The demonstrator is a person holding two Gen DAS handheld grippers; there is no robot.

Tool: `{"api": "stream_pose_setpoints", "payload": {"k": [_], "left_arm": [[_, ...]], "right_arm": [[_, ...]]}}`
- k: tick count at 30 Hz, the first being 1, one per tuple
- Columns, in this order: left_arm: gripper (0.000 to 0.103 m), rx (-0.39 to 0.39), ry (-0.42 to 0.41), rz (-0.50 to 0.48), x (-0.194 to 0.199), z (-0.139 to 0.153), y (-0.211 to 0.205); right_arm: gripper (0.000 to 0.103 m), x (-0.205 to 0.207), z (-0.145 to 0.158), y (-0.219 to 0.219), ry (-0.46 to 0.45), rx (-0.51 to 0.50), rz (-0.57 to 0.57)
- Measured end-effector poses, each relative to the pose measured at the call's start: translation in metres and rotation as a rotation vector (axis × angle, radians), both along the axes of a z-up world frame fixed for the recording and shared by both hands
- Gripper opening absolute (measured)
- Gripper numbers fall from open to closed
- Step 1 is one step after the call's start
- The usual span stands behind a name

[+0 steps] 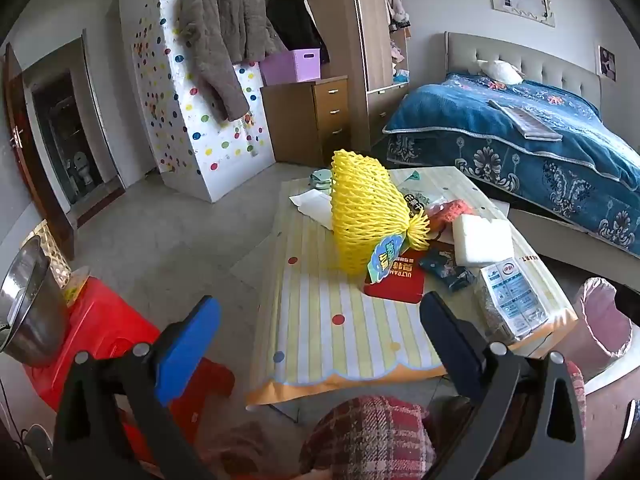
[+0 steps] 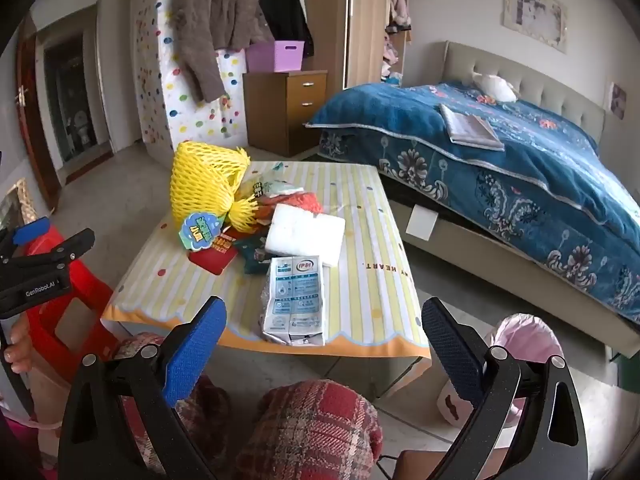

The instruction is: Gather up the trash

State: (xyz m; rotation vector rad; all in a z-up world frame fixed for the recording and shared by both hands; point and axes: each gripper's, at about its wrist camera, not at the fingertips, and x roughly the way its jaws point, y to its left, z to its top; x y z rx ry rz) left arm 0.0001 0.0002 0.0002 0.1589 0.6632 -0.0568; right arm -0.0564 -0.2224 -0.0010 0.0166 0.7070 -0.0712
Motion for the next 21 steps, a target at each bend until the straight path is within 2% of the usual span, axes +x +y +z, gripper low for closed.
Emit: {"api": "stream_pose_setpoints", "payload": {"k": [7, 15, 21], "left_arm": [[0.097, 0.002, 0.006, 0.003, -0.001, -0.012, 0.008], [0.097, 0.01, 0.006, 0.005, -0.001, -0.015, 0.014], [0.097, 0.017, 0.012, 0.004, 0.001, -0.01, 0.007]], "right_arm": [[0.097, 0.001, -0.005, -0.002, 0.01, -0.007, -0.003], [0.097, -0.001, -0.012, -0.002, 0.008, -0.005, -0.003], [0.097, 0.001, -0.006, -0.003, 0.01, 0.001, -0.006]]}}
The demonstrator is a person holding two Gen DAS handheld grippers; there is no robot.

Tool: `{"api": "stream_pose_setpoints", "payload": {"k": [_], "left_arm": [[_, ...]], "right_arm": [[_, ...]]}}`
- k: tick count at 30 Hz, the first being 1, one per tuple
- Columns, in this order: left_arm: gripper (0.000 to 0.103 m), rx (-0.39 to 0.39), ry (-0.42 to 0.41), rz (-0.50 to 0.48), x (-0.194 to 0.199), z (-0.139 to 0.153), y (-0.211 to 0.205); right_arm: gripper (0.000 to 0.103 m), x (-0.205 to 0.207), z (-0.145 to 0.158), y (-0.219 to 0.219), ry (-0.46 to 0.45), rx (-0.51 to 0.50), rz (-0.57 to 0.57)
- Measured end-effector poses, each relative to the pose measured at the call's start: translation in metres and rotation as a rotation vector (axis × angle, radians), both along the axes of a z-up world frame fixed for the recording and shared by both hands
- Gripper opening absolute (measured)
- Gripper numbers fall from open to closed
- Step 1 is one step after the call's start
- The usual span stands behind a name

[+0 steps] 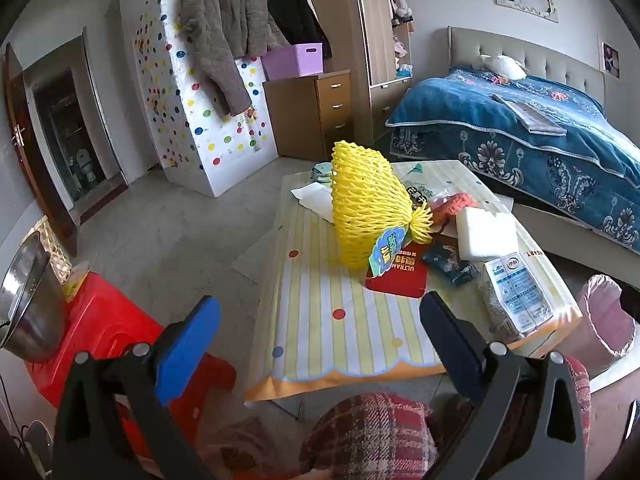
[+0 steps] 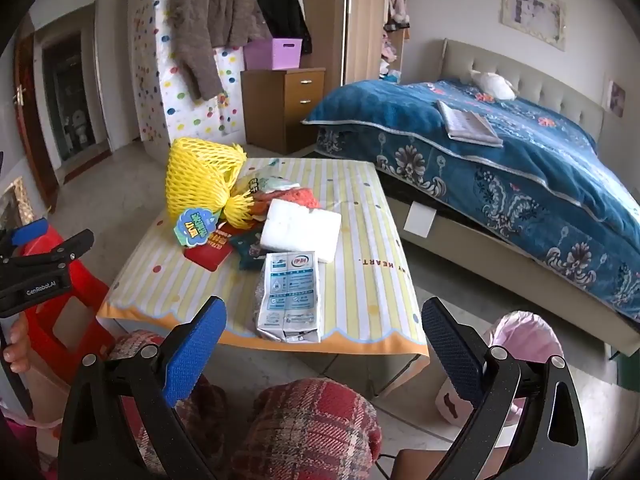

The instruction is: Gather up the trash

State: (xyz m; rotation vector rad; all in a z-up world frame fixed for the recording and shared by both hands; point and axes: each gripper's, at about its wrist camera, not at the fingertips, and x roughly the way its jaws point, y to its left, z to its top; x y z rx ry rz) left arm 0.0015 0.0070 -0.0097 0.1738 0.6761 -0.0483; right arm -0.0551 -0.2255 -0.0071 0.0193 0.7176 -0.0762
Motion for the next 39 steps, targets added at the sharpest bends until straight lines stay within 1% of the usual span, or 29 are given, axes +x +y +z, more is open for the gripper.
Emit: {"api": "stream_pose_setpoints", "payload": {"k": [8, 9, 19, 21, 28, 29, 35, 39], "left_arm": [[0.097, -0.004, -0.004, 0.0, 0.0, -0.003, 0.01], [0.097, 0.001, 0.001, 0.008, 0.002, -0.004, -0.006], [0.097, 0.003, 0.0, 0.01, 0.002, -0.01, -0.002], [0.097, 0.002, 0.0, 0.009, 0.002, -0.005, -0.005], [0.097, 0.002, -0.001, 0.009, 0.002, -0.01, -0.002], [0.097, 0.003, 0.001, 0.008, 0.002, -0.004, -0.005], [0.097, 0.003, 0.002, 0.009, 0.003, -0.009, -0.003], [0.097, 0.003, 0.002, 0.008, 0.002, -0.006, -0.004]], "right_arm": [[0.097, -0.001, 0.001, 0.0, 0.001, 0.0, 0.001], [0.097, -0.001, 0.0, -0.001, 0.002, -0.001, 0.002], [0.097, -0.001, 0.0, -0.001, 0.001, -0.001, 0.003], [0.097, -0.002, 0.001, 0.005, 0.001, -0.007, 0.008], [0.097, -0.002, 0.001, 0.004, 0.001, -0.007, 0.008], [0.097, -0.002, 0.0, 0.004, 0.0, -0.007, 0.009], [0.097, -0.002, 0.0, 0.004, 0.001, -0.006, 0.009], [0.097, -0.002, 0.0, 0.005, 0.002, -0.007, 0.011]]}}
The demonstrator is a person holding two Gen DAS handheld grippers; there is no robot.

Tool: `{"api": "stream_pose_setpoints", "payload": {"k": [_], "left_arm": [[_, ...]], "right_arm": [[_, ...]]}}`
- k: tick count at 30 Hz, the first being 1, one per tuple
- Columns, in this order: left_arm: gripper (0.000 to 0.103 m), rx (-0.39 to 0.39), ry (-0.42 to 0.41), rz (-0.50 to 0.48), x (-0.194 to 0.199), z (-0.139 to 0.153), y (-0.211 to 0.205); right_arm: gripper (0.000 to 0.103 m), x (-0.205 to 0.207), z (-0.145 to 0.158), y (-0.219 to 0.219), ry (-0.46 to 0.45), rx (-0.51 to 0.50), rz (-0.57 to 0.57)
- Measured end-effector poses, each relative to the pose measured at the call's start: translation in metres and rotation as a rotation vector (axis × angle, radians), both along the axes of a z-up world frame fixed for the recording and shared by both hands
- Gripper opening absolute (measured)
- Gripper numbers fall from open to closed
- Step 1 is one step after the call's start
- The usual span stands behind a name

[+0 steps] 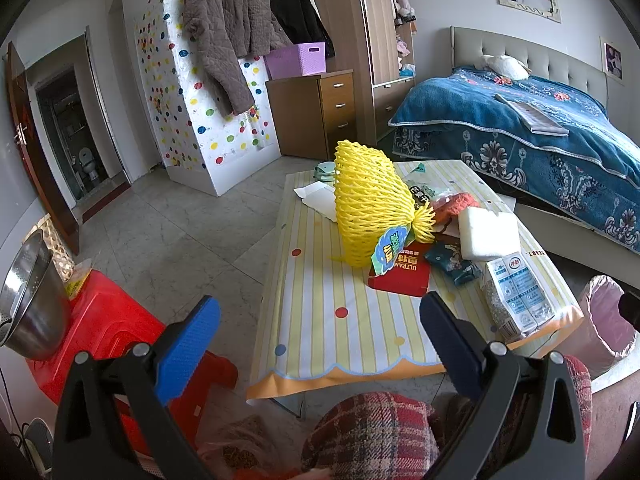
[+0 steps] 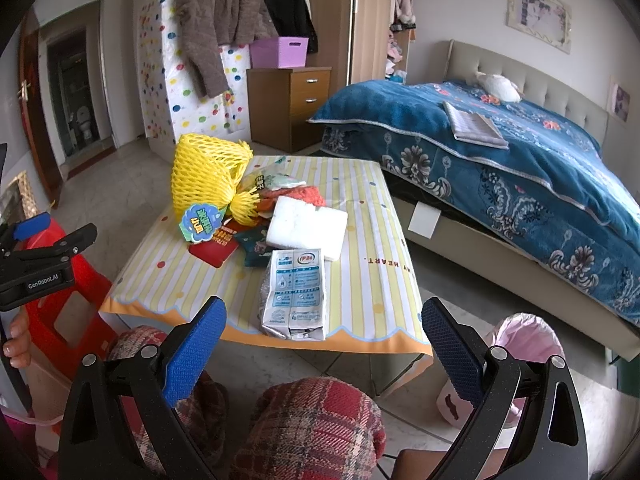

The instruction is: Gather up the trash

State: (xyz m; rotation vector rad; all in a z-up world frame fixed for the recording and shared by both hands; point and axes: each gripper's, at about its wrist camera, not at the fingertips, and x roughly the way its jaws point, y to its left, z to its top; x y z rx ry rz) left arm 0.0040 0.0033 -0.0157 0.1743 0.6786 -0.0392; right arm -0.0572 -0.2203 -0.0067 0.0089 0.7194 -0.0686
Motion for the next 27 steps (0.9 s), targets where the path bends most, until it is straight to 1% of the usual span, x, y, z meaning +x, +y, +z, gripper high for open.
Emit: {"api": "stream_pose_setpoints", "payload": {"k": [4, 10, 23, 24, 27], "left_arm": [[0.097, 0.0, 0.0, 0.0, 0.001, -0.003, 0.003], [0.097, 0.001, -0.001, 0.001, 0.0, 0.001, -0.001], [0.097, 0.001, 0.0, 0.002, 0.001, -0.012, 0.01], [0.097, 0.002, 0.0, 0.0, 0.0, 0.001, -0.001], [0.097, 0.002, 0.002, 0.0, 0.001, -0.002, 0.001]], "right_arm": [[0.097, 0.0, 0.0, 0.001, 0.0, 0.0, -0.001], [0.097, 0.0, 0.0, 0.001, -0.001, 0.0, -0.001], [0.097, 0.0, -0.001, 0.0, 0.0, 0.001, -0.001], [0.097, 0.0, 0.0, 0.0, 0.001, 0.001, 0.0], [0.097, 0.0, 0.0, -0.001, 0.001, 0.0, -0.001]]}}
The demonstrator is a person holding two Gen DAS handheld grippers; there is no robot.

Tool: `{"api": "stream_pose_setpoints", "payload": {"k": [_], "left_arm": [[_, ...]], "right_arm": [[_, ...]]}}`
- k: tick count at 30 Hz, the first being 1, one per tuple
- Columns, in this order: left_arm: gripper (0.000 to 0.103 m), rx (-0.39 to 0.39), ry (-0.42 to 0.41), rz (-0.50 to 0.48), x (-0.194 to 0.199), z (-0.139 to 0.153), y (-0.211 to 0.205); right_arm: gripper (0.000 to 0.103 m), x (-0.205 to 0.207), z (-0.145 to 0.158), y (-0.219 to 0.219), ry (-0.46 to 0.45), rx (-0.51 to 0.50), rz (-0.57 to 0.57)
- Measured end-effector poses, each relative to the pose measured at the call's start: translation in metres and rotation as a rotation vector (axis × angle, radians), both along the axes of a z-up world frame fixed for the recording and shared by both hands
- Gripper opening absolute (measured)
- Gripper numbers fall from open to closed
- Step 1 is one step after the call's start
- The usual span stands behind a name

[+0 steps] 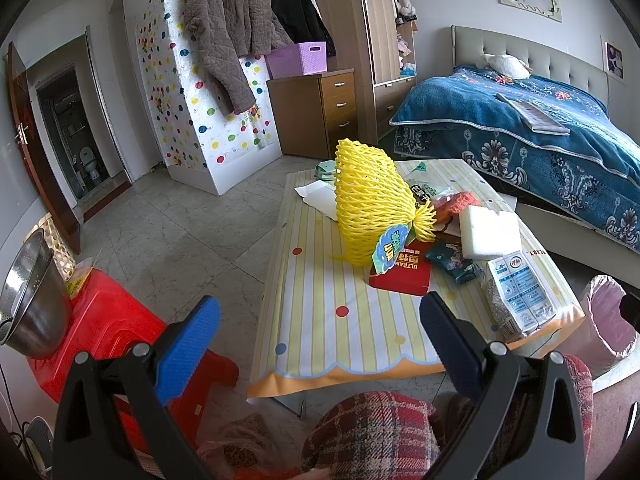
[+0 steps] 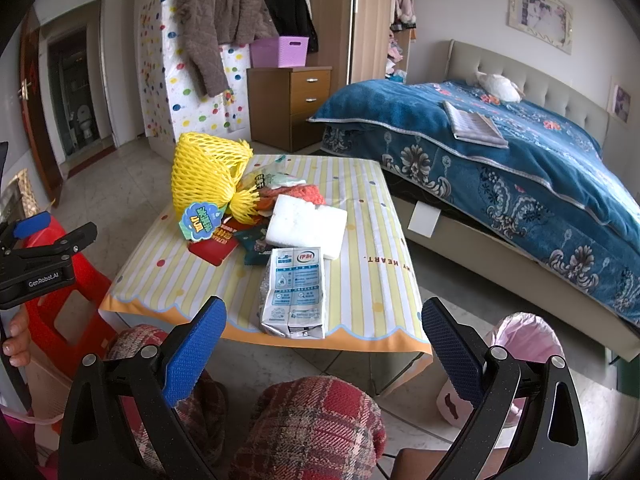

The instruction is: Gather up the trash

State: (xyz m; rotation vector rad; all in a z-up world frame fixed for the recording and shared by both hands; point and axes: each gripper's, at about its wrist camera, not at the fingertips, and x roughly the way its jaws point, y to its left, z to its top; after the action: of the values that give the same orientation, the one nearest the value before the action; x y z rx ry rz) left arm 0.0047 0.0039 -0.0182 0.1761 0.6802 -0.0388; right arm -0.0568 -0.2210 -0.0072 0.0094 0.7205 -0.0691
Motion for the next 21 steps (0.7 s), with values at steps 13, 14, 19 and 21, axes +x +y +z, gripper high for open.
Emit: {"api": "stream_pose_setpoints", "payload": {"k": [13, 14, 19, 21], "left_arm": [[0.097, 0.001, 0.022, 0.002, 0.009, -0.014, 0.004], [0.097, -0.001, 0.027, 0.005, 0.012, -0.017, 0.005], [0.097, -0.032, 0.075, -0.009, 0.03, -0.031, 0.007], [0.097, -0.03, 0.086, -0.011, 0.037, -0.033, 0.006]], "right_arm": [[0.097, 0.002, -0.008, 0.003, 0.003, -0.012, 0.017], [0.097, 0.004, -0.01, 0.004, -0.001, -0.014, 0.023], [0.097, 0.031, -0.043, 0.006, 0.044, 0.021, 0.052], [0.097, 0.042, -0.054, 0.009, 0.055, 0.026, 0.069]]}}
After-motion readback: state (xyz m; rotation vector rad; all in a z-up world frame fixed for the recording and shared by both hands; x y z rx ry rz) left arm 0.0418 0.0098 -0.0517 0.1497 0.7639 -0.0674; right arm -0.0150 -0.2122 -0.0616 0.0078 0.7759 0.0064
